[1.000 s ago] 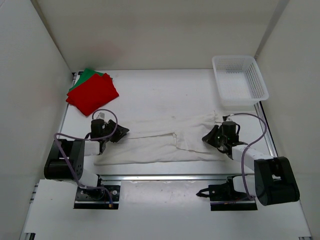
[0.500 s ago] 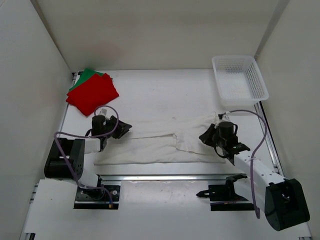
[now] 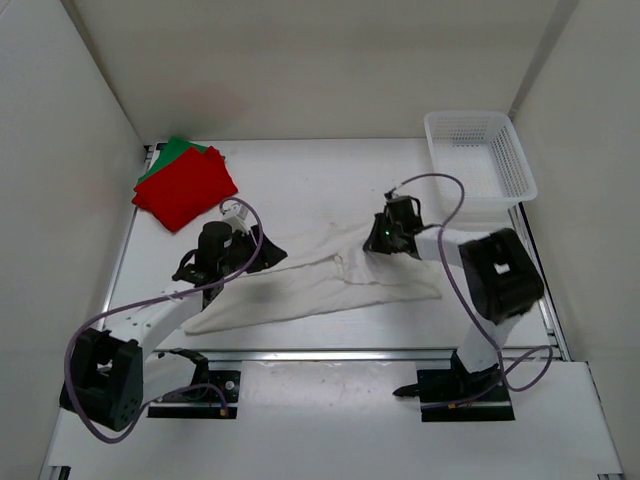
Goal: Fold and stack the t-shirts
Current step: Rotate the tshirt 90 degrees
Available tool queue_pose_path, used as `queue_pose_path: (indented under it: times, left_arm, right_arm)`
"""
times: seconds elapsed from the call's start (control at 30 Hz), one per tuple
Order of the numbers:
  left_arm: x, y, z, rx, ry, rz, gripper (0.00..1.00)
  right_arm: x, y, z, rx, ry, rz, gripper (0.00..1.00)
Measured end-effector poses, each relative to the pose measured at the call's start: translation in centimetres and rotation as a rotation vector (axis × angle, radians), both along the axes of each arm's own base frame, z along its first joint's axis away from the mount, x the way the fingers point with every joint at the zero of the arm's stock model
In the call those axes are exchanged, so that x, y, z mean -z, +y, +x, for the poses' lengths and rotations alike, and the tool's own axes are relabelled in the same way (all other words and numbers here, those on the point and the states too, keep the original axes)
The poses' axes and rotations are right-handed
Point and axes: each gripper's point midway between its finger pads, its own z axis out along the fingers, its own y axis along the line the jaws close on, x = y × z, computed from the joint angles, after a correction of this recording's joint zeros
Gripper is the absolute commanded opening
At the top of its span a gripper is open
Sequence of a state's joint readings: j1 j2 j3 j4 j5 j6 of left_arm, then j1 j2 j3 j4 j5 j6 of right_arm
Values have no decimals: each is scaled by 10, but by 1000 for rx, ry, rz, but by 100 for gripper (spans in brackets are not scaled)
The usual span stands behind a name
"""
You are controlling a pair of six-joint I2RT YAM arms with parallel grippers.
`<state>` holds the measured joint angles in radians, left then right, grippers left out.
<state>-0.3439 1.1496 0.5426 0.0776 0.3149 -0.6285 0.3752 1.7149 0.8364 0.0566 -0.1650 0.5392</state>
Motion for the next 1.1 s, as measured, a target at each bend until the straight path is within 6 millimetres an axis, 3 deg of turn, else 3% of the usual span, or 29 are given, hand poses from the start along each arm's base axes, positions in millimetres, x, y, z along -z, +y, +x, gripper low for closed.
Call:
queue_pose_path:
  times: [0.1, 0.23, 0.3, 0.37, 0.43, 0.5, 0.53, 0.6, 0.67, 0.7, 0.77, 0.83, 0.9, 0.97, 1.03, 1.1]
  left_arm:
    - [8, 7, -13, 12, 18, 27, 55]
    - [9, 24, -19, -20, 31, 51, 55]
    - [11, 30, -20, -42, 35, 75, 56]
    - [15, 31, -23, -43, 49, 91, 55]
    - [20, 27, -28, -30, 68, 103, 57]
    - [24, 22, -31, -15, 80, 110, 62]
    - [25, 20, -32, -12, 87, 110, 64]
    - [27, 16, -34, -8, 93, 99, 71]
    - [28, 18, -34, -24, 91, 83, 78]
    - [28, 20, -35, -33, 89, 75, 80]
    - [29, 29, -36, -63, 89, 56, 74]
    - [25, 40, -34, -98, 78, 44, 62]
    - [19, 49, -31, -127, 59, 34, 56]
    - [12, 54, -28, -143, 34, 28, 56]
    - [11, 53, -29, -135, 29, 24, 56]
    - [12, 48, -31, -120, 36, 23, 56]
  right_arm:
    - [-2, 32, 54, -55, 16, 23, 0]
    - [-7, 81, 164, -133, -39, 60, 0]
    - [-8, 100, 209, -164, -74, 79, 8]
    - [-28, 114, 242, -184, -139, 123, 13]
    - [-46, 113, 241, -190, -152, 156, 28]
    - [-80, 104, 231, -185, -166, 167, 39]
    - [-105, 100, 223, -193, -188, 162, 42]
    - [-173, 90, 211, -202, -294, 150, 44]
    - [-246, 89, 182, -226, -426, 148, 27]
    - [-275, 91, 160, -244, -489, 151, 24]
    - [-307, 103, 101, -283, -588, 184, 16]
    - [-288, 121, 39, -342, -587, 229, 14]
    - [-243, 135, -21, -405, -523, 278, 15]
    - [-174, 139, -60, -424, -380, 273, 23]
    - [-92, 134, -82, -408, -194, 202, 30]
    - [-33, 125, -106, -392, -45, 133, 43]
